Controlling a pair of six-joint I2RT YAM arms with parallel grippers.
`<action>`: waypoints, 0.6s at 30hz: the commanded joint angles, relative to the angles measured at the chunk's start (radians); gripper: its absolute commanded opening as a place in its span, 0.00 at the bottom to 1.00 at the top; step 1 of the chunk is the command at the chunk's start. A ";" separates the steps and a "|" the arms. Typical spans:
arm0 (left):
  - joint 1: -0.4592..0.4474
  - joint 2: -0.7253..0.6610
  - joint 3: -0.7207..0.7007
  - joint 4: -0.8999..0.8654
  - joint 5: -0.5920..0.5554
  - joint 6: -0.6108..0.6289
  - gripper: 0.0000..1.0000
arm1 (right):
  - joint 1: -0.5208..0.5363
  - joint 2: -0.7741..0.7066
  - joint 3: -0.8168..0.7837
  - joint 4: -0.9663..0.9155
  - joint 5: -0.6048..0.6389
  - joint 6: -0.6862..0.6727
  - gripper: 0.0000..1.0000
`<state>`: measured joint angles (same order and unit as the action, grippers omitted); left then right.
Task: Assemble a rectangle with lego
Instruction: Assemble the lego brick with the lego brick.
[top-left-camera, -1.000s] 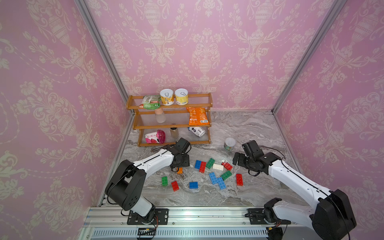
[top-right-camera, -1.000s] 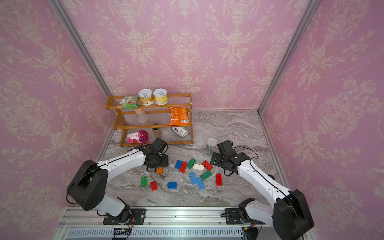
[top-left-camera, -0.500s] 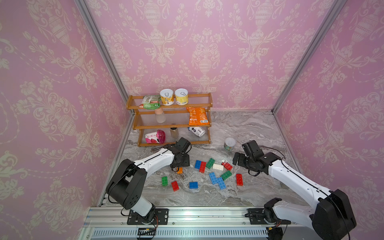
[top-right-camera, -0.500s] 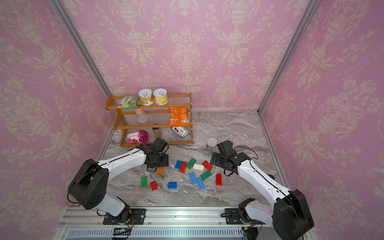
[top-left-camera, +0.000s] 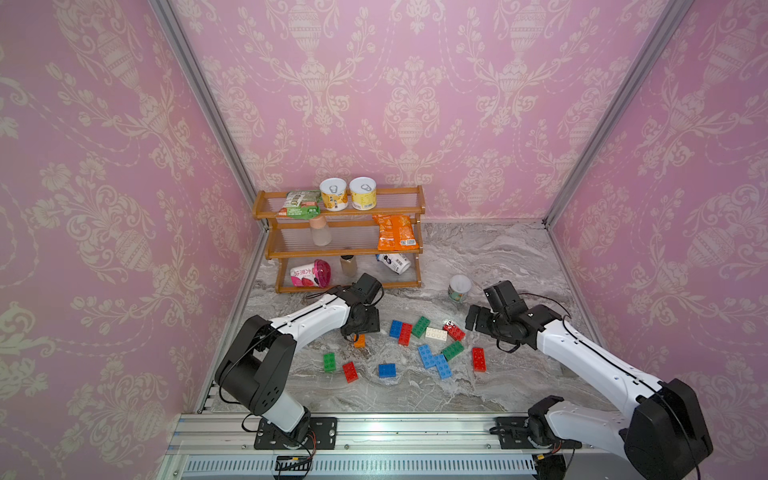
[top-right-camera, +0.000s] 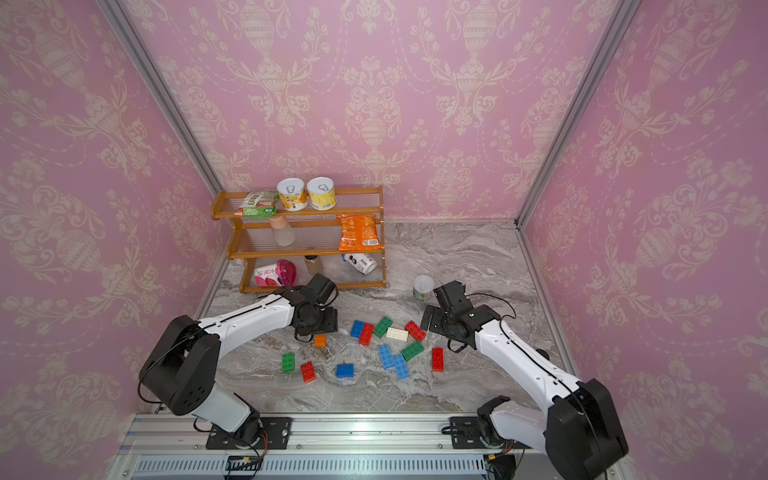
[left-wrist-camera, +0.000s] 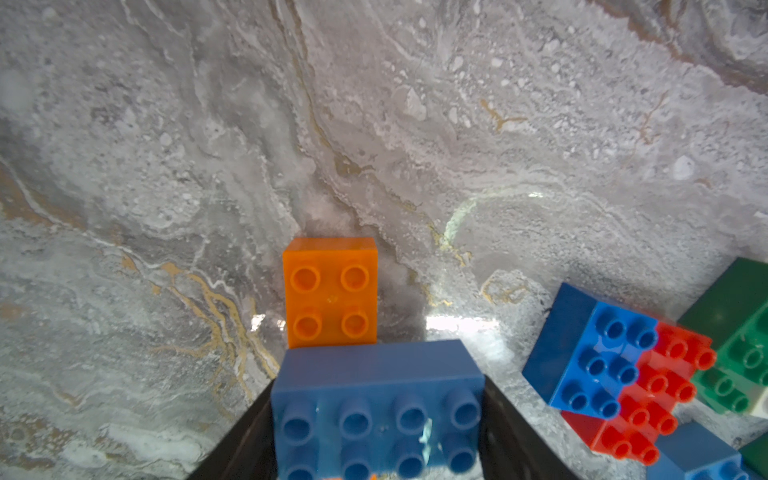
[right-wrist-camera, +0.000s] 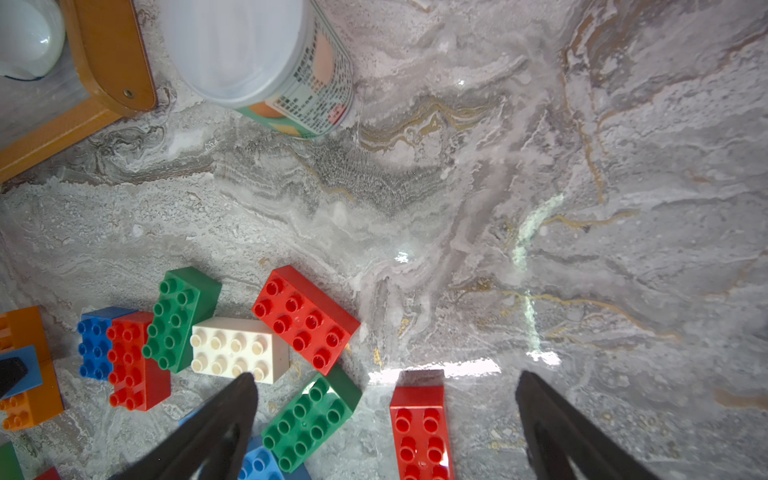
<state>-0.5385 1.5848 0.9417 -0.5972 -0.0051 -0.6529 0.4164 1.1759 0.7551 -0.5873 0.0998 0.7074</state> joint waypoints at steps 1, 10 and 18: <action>0.009 0.068 -0.073 -0.061 0.059 -0.037 0.00 | -0.007 -0.008 -0.017 -0.008 -0.002 0.015 1.00; 0.010 0.045 -0.100 -0.051 0.079 -0.053 0.00 | -0.007 -0.004 -0.023 -0.002 -0.003 0.018 1.00; 0.013 0.087 -0.059 -0.106 0.086 -0.024 0.00 | -0.008 0.005 -0.031 0.018 -0.012 0.020 1.00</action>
<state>-0.5323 1.5795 0.9314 -0.5854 0.0067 -0.6716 0.4137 1.1759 0.7395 -0.5797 0.0994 0.7082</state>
